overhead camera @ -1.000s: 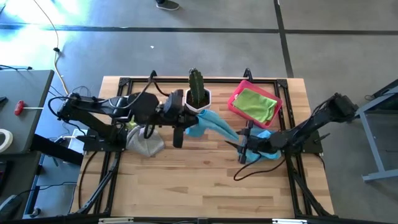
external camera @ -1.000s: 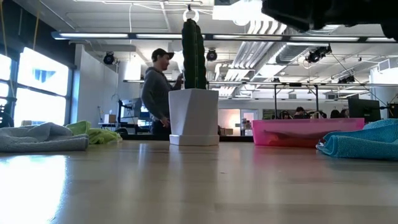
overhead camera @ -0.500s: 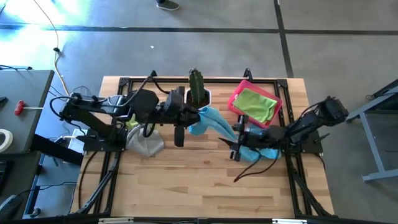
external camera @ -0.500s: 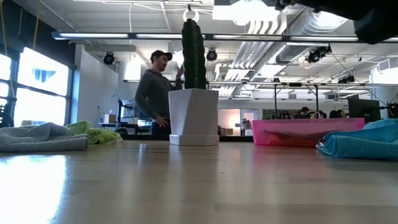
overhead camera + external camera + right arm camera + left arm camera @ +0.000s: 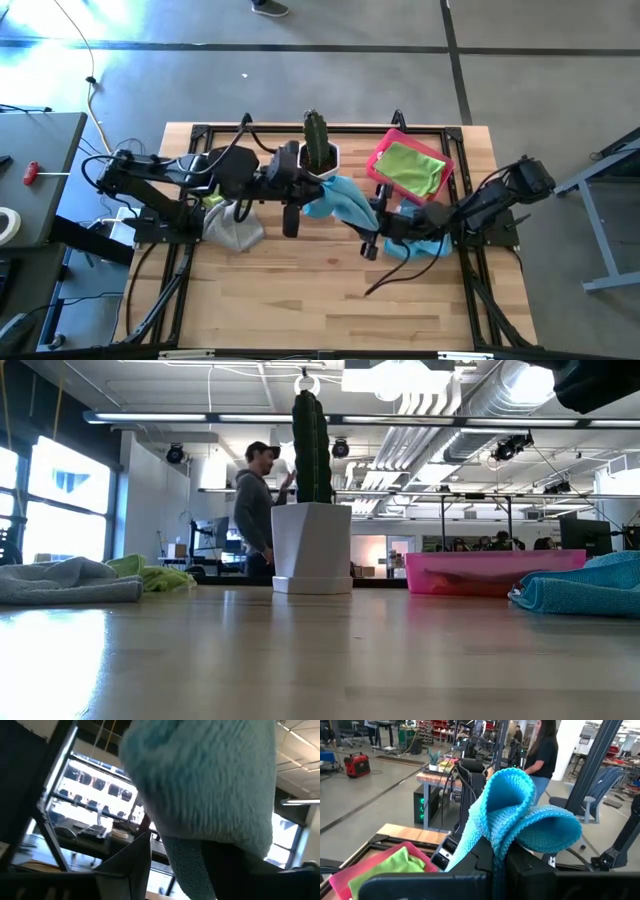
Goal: Fold microfiber towels
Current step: Put the blue microfiber towel into the red bin
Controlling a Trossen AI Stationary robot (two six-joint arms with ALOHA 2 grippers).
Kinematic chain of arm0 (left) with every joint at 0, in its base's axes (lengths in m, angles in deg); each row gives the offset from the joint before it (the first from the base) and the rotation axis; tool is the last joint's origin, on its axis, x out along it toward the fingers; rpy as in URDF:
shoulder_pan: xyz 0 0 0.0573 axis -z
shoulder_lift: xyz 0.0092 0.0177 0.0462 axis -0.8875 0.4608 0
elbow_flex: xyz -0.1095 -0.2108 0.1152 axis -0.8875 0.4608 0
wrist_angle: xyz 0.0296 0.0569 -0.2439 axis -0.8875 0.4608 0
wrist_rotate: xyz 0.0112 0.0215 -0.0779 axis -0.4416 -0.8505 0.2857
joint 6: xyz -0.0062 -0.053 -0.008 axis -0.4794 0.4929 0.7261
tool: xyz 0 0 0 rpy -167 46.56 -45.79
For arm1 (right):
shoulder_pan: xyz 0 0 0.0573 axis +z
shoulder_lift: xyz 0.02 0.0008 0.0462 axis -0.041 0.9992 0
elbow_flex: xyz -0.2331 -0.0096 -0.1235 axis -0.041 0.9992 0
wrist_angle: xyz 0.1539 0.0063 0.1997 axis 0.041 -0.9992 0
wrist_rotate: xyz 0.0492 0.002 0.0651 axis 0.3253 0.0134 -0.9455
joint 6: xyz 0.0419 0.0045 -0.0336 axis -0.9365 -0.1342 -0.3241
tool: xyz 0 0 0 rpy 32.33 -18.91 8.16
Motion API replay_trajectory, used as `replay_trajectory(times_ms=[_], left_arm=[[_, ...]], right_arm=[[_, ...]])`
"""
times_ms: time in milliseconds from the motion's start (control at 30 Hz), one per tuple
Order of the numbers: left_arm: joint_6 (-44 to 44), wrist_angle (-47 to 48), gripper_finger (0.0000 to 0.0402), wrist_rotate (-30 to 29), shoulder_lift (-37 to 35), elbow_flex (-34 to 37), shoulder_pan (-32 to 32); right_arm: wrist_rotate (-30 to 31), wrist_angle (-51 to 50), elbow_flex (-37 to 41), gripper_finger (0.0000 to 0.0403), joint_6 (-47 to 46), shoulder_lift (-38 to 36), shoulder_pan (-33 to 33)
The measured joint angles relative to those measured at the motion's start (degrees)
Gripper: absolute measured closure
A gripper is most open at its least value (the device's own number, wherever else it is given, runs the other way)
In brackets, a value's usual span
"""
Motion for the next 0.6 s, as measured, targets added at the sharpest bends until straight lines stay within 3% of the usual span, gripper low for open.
replay_trajectory(times_ms=[133, 300, 467, 533, 600], left_arm=[[-0.44, -0.81, 0.0401, 0.01, -0.07, 0.00, -0.02], [-0.42, -2.19, 0.0401, 2.08, -0.07, 0.00, 0.35], [-0.81, -1.20, 0.0401, 2.24, -0.07, 0.00, 1.58], [-1.62, -1.09, 0.0401, 2.07, -0.07, 0.00, 1.58], [-2.22, -1.32, 0.0401, 0.69, -0.07, 0.00, 1.13]], right_arm=[[1.96, -0.06, 0.00, 0.0237, -1.91, 0.00, 0.94], [14.01, -1.21, 0.00, 0.0237, -0.22, -0.01, 2.08], [24.92, 4.20, 0.02, 0.0237, 14.25, -0.48, 3.72], [24.46, 4.25, 0.02, 0.0237, 15.54, -1.09, 3.91], [17.82, 2.95, 0.01, 0.0237, 11.79, -1.15, 4.00]])
